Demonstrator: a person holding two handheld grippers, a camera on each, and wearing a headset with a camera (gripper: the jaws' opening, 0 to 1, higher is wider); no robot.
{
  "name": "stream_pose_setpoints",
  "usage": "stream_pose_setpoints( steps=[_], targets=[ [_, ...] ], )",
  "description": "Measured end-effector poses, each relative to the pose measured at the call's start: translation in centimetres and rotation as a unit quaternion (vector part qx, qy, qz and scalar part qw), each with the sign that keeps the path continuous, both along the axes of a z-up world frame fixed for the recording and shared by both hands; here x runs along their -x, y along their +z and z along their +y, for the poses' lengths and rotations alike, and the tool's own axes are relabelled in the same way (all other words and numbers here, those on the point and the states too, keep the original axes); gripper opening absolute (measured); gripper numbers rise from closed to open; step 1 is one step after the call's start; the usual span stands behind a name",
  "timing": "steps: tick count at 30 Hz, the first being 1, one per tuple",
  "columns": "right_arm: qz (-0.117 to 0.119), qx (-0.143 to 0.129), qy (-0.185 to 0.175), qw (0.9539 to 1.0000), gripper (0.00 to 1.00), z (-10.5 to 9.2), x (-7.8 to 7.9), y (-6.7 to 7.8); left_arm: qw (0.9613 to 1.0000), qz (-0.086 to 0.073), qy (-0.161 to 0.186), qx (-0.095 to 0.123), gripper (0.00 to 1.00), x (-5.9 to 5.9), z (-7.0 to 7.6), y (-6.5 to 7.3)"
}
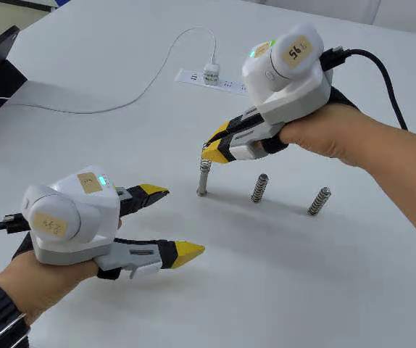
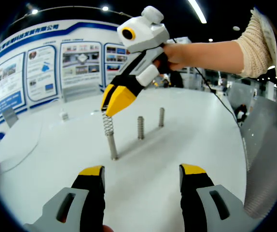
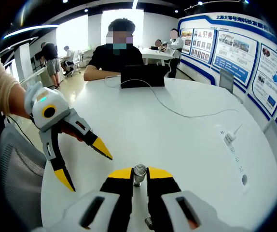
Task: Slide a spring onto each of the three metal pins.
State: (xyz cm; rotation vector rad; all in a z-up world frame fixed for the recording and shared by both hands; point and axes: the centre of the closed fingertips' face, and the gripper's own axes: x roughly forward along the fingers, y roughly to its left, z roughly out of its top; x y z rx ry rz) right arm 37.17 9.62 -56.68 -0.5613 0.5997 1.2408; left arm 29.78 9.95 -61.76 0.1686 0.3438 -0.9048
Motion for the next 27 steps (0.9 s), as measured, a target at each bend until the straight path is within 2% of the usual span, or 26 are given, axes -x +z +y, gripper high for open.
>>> stream_pose_setpoints(
  steps=[14, 27],
  targets=[
    [0.006, 0.0, -0.005, 1.0, 0.12, -0.2, -0.1, -0.2, 1.0, 0.0, 0.0, 0.0, 0.63, 0.0, 0.0, 0.0],
    [0.007, 0.006, -0.01, 0.9999, 0.12, -0.1, 0.0, -1.7, 1.0, -0.001, 0.002, 0.0, 0.63, -0.1, 0.2, 0.0]
  ],
)
